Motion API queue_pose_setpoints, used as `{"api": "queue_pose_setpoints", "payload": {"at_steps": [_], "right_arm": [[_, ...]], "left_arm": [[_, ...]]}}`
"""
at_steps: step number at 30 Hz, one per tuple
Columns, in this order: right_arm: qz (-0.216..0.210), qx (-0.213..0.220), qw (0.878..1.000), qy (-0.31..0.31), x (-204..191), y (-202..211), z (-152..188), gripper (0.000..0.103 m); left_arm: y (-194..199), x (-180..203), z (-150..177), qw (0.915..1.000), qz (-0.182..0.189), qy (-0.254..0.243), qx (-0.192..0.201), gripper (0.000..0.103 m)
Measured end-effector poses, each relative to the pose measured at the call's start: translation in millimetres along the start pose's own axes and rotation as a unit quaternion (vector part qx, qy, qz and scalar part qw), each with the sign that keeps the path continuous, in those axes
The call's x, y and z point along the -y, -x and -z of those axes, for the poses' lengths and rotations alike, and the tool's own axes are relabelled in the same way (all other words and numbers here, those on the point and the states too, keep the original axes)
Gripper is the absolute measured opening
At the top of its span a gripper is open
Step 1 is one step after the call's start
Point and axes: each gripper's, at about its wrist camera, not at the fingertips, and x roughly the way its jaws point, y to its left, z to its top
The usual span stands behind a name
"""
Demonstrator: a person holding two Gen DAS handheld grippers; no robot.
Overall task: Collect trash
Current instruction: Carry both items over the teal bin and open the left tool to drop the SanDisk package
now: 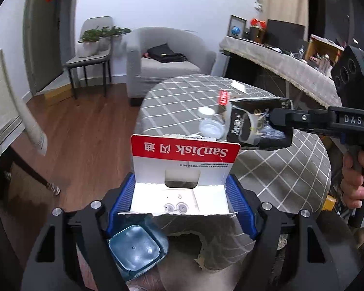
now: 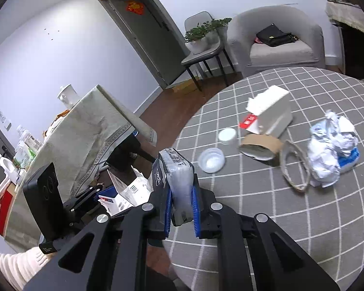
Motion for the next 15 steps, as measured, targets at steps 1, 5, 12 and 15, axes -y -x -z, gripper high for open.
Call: {"api": "queue_pose_setpoints", "payload": {"at_steps": [1, 5, 12, 15], "right_arm": [[-0.004, -0.001, 1.0, 0.001, -3, -2, 0, 0.014], [-0.011, -0.005, 1.0, 0.009, -17, -10, 0, 0.014], [-0.024, -0.026, 0.998, 0.042, -49, -35, 3, 0.014], [-0.027, -0.036, 0.997, 0.057, -65, -46, 5, 0.014]], "left_arm": [[2, -7, 2, 0.9999, -0.01, 0.009, -0.005, 0.077], [8, -24, 10, 0.9986, -0.038, 0.03, -0.022, 0.077], [1, -58, 35, 0.9906, -0.08, 0.064, -0.091, 0.077], [-8, -70, 48, 0.9857, -0.086, 0.08, -0.12, 0.077]]}}
